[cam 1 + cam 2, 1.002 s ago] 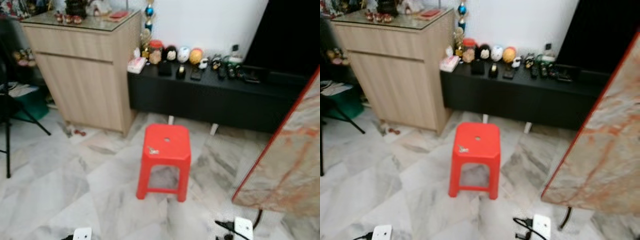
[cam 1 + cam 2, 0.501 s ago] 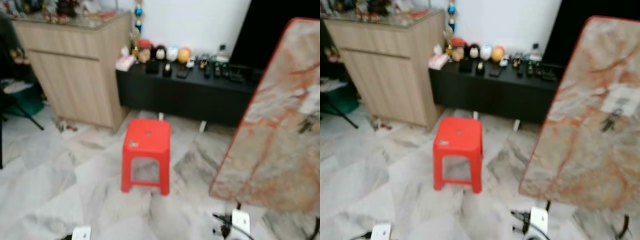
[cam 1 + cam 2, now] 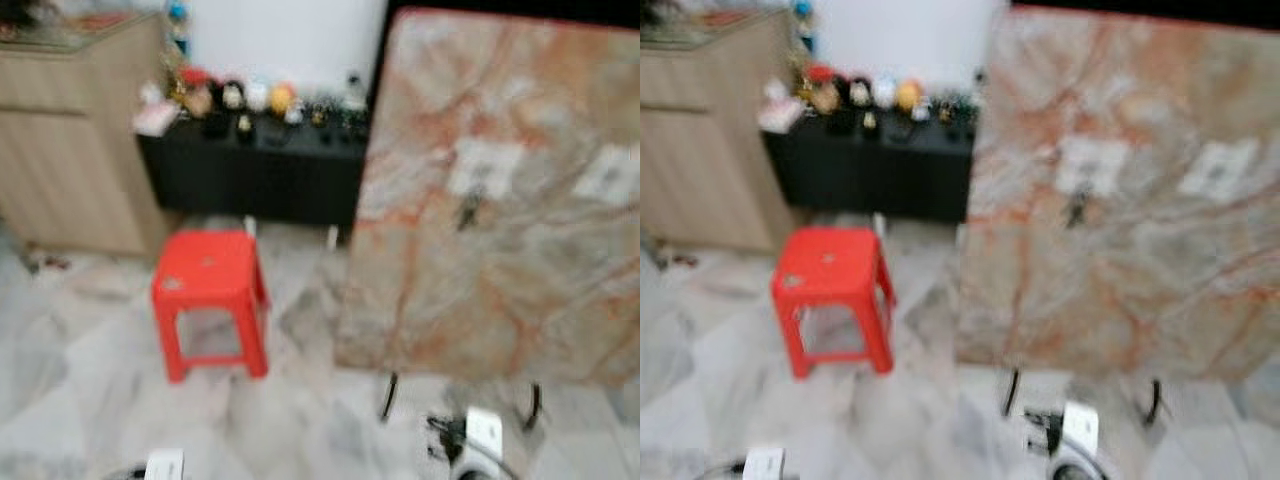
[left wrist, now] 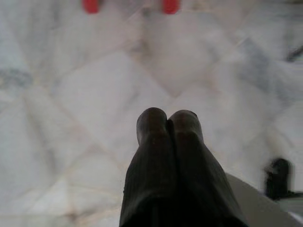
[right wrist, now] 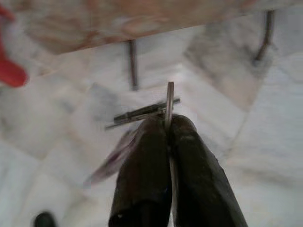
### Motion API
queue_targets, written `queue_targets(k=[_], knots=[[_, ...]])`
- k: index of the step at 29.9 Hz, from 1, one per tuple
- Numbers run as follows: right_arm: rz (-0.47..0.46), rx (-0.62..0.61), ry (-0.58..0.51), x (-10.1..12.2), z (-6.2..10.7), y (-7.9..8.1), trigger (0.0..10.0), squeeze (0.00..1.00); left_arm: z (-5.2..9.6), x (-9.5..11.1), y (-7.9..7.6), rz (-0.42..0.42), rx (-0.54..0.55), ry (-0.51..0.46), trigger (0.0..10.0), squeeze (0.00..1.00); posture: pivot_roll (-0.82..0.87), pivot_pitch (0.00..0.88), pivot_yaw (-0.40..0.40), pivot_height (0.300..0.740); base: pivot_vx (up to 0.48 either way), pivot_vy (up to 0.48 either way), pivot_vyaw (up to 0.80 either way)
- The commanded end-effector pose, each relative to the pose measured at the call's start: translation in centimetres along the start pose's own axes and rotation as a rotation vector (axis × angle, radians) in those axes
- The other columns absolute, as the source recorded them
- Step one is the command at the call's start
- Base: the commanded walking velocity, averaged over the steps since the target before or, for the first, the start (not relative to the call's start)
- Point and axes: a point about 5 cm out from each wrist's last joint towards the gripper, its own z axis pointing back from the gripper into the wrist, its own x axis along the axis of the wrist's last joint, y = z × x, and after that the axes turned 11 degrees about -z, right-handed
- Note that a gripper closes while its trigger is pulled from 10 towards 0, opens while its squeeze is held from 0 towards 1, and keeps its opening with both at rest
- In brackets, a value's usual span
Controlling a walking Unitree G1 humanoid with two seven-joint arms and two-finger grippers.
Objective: Hang keys on a hook
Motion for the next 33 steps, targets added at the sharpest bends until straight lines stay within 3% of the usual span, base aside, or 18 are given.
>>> queue_targets(k=[1,10,12,18,22,27,29,33], knots=[[-0.012,0.003,-0.027,0.7,-0.1,0.4,10.0,0.00,0.4,-1.4,0.3,-0.001,0.004,0.045,10.0,0.00,0.15,0.000,-0.046,0.740,0.000,0.000,0.00],[-0.031,0.012,-0.093,2.1,-0.4,1.0,10.0,0.00,0.5,-1.5,0.2,0.016,0.002,0.042,10.0,0.00,0.14,0.000,-0.043,0.740,0.000,0.000,0.00],[0.015,0.017,-0.198,4.3,-0.5,1.8,10.0,0.00,0.5,-1.5,0.2,0.020,-0.003,0.042,10.0,0.00,0.14,0.000,-0.044,0.740,0.000,0.000,0.00],[0.018,-0.026,-0.338,7.6,-0.5,2.1,10.0,0.00,0.5,-1.6,0.2,0.023,-0.004,0.042,10.0,0.00,0.14,0.000,-0.051,0.740,0.000,0.000,0.00],[-0.030,-0.058,-0.506,11.6,-0.1,2.5,10.0,0.00,0.6,-1.7,0.2,0.030,0.008,0.043,10.0,0.00,0.14,0.000,-0.055,0.740,0.000,0.000,0.00],[-0.041,0.001,-0.523,11.9,0.0,3.2,10.0,0.00,0.6,-1.7,0.2,0.028,0.007,0.048,10.0,0.00,0.13,0.000,-0.060,0.740,0.000,0.000,0.00],[-0.004,0.077,-0.427,10.0,-0.3,4.0,10.0,0.00,0.6,-1.7,0.0,-0.005,-0.008,0.050,10.0,0.00,0.13,0.000,-0.059,0.740,0.000,-0.137,0.00],[0.019,0.083,-0.426,9.5,-0.2,4.4,10.0,0.00,0.6,-1.8,0.0,-0.006,-0.010,0.053,10.0,0.00,0.14,0.000,-0.059,0.740,0.000,-0.396,0.00]])
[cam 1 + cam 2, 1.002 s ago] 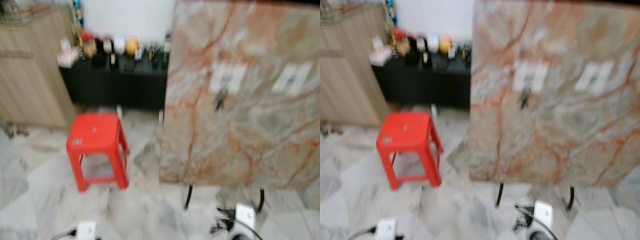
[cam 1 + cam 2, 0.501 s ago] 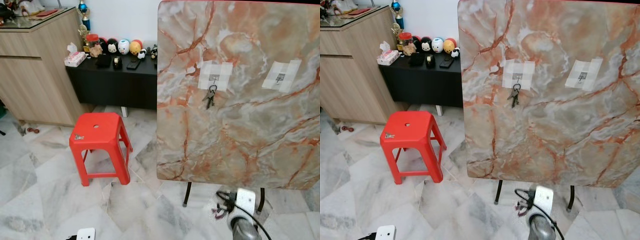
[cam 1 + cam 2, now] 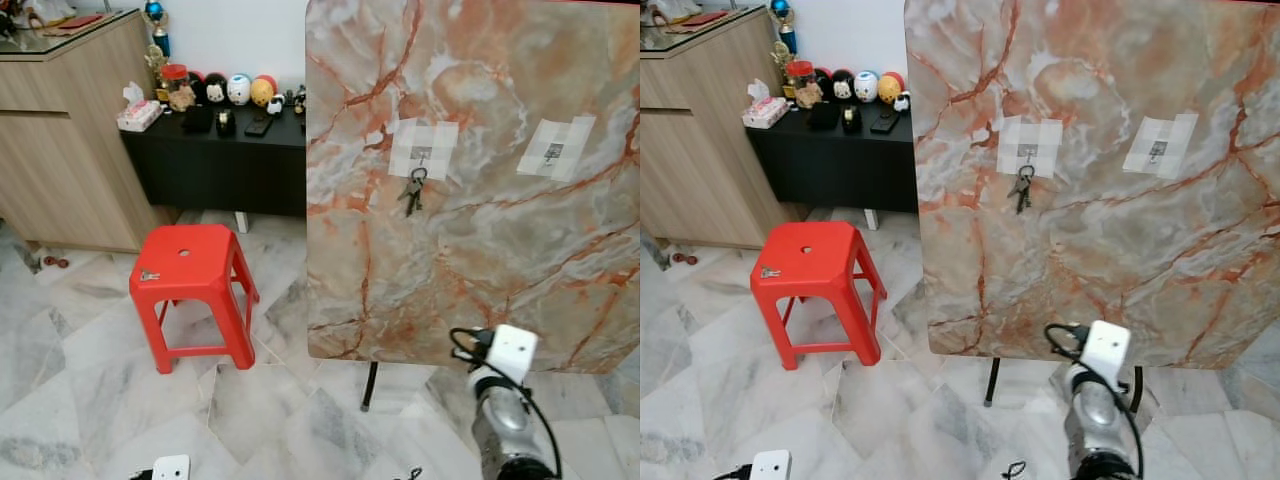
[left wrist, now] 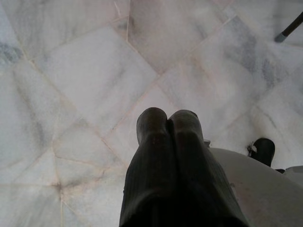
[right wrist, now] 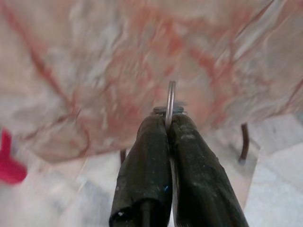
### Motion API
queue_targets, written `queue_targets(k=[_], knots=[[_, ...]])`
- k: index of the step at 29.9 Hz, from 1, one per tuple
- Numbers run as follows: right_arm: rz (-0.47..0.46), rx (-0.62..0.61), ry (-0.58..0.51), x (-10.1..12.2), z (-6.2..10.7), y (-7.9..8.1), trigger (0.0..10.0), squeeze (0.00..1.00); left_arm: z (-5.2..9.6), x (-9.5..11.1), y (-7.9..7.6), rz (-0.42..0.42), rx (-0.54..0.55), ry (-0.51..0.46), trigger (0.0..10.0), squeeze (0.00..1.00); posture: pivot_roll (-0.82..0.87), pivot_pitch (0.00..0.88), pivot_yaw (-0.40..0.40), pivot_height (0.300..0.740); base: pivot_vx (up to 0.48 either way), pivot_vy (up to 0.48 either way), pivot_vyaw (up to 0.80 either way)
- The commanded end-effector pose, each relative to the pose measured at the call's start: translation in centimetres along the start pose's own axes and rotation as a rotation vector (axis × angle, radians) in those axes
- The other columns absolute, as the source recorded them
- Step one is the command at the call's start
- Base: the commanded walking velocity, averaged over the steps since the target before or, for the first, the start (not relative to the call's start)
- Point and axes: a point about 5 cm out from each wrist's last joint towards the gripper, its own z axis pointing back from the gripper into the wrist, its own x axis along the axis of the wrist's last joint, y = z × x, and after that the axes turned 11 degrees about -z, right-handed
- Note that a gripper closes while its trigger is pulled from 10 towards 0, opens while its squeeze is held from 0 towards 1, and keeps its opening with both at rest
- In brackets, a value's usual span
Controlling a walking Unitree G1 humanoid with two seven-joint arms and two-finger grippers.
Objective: Hang keys on a hook
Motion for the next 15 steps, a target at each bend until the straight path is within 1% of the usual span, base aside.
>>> queue_targets(k=[1,4,6,8,10,15], knots=[[0.020,-0.006,-0.021,0.5,-0.2,-0.3,10.0,0.00,0.1,-0.5,-0.1,-0.012,-0.007,0.024,10.0,0.00,0.14,0.000,-0.059,0.740,0.000,-0.454,0.00],[-0.009,-0.003,-0.040,1.1,-0.4,0.2,10.0,0.00,0.1,-0.6,-0.2,-0.015,-0.009,0.031,10.0,0.00,0.13,0.000,-0.055,0.740,0.000,-0.469,0.00],[-0.008,0.005,-0.041,1.2,-0.4,0.3,10.0,0.00,0.1,-0.6,-0.2,-0.016,-0.009,0.031,10.0,0.00,0.13,0.000,-0.055,0.740,0.000,-0.469,0.00],[0.006,0.031,-0.060,1.8,-0.7,0.8,10.0,0.00,0.2,-0.7,-0.3,-0.016,-0.010,0.033,10.0,0.00,0.13,0.000,-0.055,0.740,0.000,-0.442,0.00],[0.003,0.034,-0.066,2.1,-0.7,0.9,10.0,0.00,0.2,-0.7,-0.3,-0.015,-0.011,0.037,10.0,0.00,0.14,0.000,-0.058,0.740,0.000,-0.262,0.00],[0.005,0.036,-0.090,2.9,-1.0,1.1,10.0,0.00,0.2,-0.9,-0.5,-0.018,-0.015,0.046,10.0,0.00,0.14,0.000,-0.058,0.740,0.000,0.000,0.00]])
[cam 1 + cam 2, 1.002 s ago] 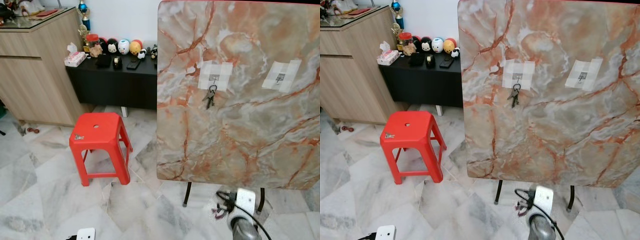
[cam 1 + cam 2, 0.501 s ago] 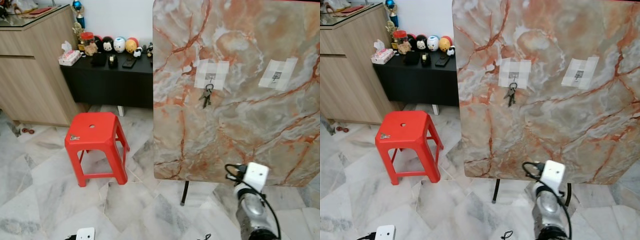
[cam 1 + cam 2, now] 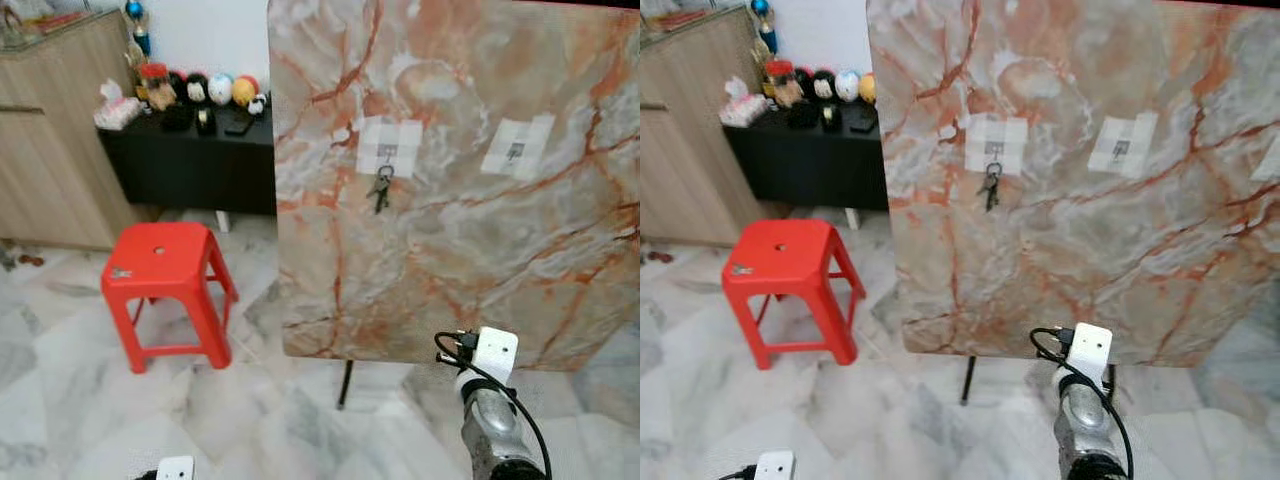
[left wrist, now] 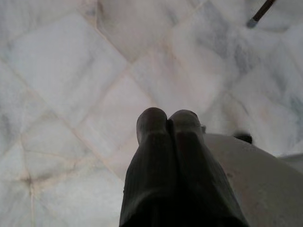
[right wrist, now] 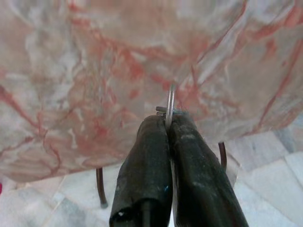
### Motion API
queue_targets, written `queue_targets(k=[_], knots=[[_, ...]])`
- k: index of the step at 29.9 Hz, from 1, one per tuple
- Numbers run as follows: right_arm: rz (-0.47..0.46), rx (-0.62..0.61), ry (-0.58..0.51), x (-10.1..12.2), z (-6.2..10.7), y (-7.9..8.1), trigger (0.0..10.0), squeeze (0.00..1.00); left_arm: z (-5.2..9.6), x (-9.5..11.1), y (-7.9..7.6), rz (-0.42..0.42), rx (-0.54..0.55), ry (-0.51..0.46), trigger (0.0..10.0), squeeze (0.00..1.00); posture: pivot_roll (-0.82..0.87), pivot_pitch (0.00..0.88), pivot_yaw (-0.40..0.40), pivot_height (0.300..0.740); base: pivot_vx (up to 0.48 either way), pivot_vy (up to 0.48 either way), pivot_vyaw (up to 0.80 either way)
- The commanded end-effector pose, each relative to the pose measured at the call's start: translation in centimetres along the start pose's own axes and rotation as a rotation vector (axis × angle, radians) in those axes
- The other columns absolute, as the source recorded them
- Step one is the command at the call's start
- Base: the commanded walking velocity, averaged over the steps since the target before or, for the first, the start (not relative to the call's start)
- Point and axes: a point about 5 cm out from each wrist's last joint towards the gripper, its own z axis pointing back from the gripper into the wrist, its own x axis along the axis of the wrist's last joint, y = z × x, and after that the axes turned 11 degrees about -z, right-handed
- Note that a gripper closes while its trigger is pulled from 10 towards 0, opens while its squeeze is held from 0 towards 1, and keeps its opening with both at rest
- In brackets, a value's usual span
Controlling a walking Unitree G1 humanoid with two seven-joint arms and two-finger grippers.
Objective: Hang keys on a hook
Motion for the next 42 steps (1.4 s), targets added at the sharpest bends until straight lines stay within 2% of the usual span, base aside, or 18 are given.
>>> queue_targets(k=[1,7,9,12,15,18,22,25,33,42], knots=[[0.005,0.002,-0.038,1.0,-0.3,0.0,10.0,0.00,0.0,-0.2,-0.4,-0.011,-0.012,0.011,10.0,0.00,0.14,0.000,-0.058,0.740,0.000,0.000,0.00],[0.022,0.008,-0.081,1.7,-0.5,0.3,10.0,0.00,0.1,-0.3,-0.3,-0.014,-0.006,0.016,10.0,0.00,0.14,0.000,-0.060,0.740,0.000,0.000,0.00],[0.094,0.030,-0.129,2.4,-0.5,0.7,10.0,0.00,0.1,-0.3,-0.3,-0.010,-0.006,0.015,10.0,0.00,0.14,0.000,-0.059,0.740,0.000,0.000,0.00],[0.150,0.038,-0.177,3.2,-0.6,1.2,10.0,0.00,0.1,-0.3,-0.2,-0.009,-0.006,0.013,10.0,0.00,0.14,0.000,-0.059,0.740,0.000,0.000,0.00],[0.116,-0.002,-0.250,4.7,-0.9,1.3,10.0,0.00,0.0,-0.1,-0.1,-0.001,0.000,0.005,10.0,0.00,0.14,0.000,-0.062,0.740,0.000,0.000,0.00],[0.213,-0.026,-0.325,5.8,-1.0,1.6,10.0,0.00,0.0,-0.1,-0.1,0.000,0.000,0.004,10.0,0.00,0.13,0.000,-0.060,0.740,0.000,0.000,0.00],[0.391,-0.174,-0.429,7.5,-1.1,0.8,10.0,0.00,0.0,0.0,-0.1,0.002,0.001,0.004,10.0,0.00,0.13,0.000,-0.062,0.740,0.000,0.000,0.00],[0.439,-0.221,-0.450,7.7,-1.1,0.4,10.0,0.00,0.0,0.0,-0.1,0.004,0.003,0.005,10.0,0.00,0.14,0.000,-0.064,0.740,0.000,0.000,0.00],[0.494,-0.302,-0.478,7.8,-0.9,-0.1,10.0,0.00,0.0,0.0,-0.1,0.011,0.003,0.003,10.0,0.00,0.14,0.000,-0.066,0.740,0.032,0.000,0.00],[0.464,-0.299,-0.460,7.7,-1.0,0.1,10.0,0.00,0.0,0.0,-0.2,0.010,-0.002,0.004,10.0,0.00,0.13,0.000,-0.066,0.740,0.306,0.000,0.00]])
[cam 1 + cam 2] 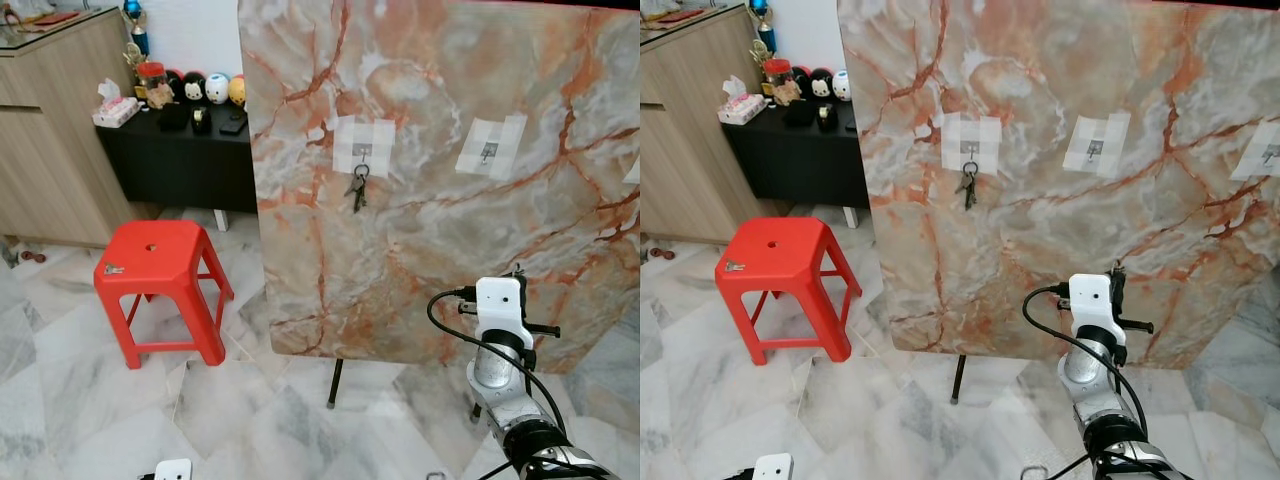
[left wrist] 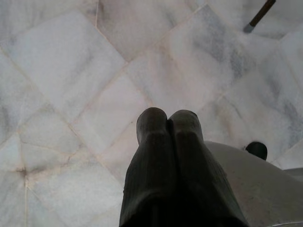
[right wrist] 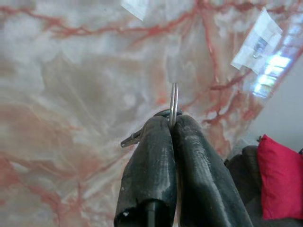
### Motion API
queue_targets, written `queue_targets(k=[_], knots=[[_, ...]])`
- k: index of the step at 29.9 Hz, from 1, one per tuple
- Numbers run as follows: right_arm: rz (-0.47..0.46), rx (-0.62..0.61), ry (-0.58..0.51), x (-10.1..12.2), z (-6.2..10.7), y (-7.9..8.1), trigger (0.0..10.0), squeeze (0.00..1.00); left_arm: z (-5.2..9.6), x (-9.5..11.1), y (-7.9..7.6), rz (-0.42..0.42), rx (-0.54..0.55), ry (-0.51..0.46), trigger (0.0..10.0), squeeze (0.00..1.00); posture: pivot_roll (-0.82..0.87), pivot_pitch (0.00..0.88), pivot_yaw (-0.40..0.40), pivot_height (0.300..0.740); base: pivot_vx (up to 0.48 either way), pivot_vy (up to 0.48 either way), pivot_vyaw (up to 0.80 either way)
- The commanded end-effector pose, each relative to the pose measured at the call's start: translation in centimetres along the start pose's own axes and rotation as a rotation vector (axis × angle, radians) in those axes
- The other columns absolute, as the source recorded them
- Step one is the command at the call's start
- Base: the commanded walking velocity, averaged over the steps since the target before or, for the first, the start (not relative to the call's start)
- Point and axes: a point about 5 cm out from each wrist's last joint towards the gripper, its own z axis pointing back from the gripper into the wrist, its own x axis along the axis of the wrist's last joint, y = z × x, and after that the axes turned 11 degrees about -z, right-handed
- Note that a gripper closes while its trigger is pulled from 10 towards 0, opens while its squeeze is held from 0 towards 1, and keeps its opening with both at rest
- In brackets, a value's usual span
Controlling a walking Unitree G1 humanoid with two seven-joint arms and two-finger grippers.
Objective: Hang keys on a hook
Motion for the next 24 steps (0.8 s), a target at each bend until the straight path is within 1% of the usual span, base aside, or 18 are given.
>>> queue_targets(k=[1,11,17,24], knots=[[-0.010,-0.002,-0.010,0.50,-0.32,0.10,10.0,0.00,0.05,-0.21,-0.05,-0.002,-0.003,0.007,10.0,0.00,0.13,0.000,-0.066,0.740,0.337,0.000,0.00],[-0.017,-0.003,-0.015,0.61,-0.22,0.33,10.0,0.00,0.10,-0.35,-0.19,-0.003,-0.010,0.010,10.0,0.00,0.13,0.000,-0.066,0.740,0.348,0.000,0.00],[-0.035,-0.020,0.025,0.09,-0.08,0.15,10.0,0.00,0.15,-0.50,-0.32,0.003,-0.016,0.013,10.0,0.00,0.14,0.000,-0.066,0.740,0.332,0.000,0.00],[-0.025,-0.039,0.016,-0.04,0.02,-0.13,10.0,0.00,0.19,-0.68,-0.35,0.006,-0.029,0.022,10.0,0.00,0.14,0.000,-0.065,0.740,0.000,0.000,0.00]])
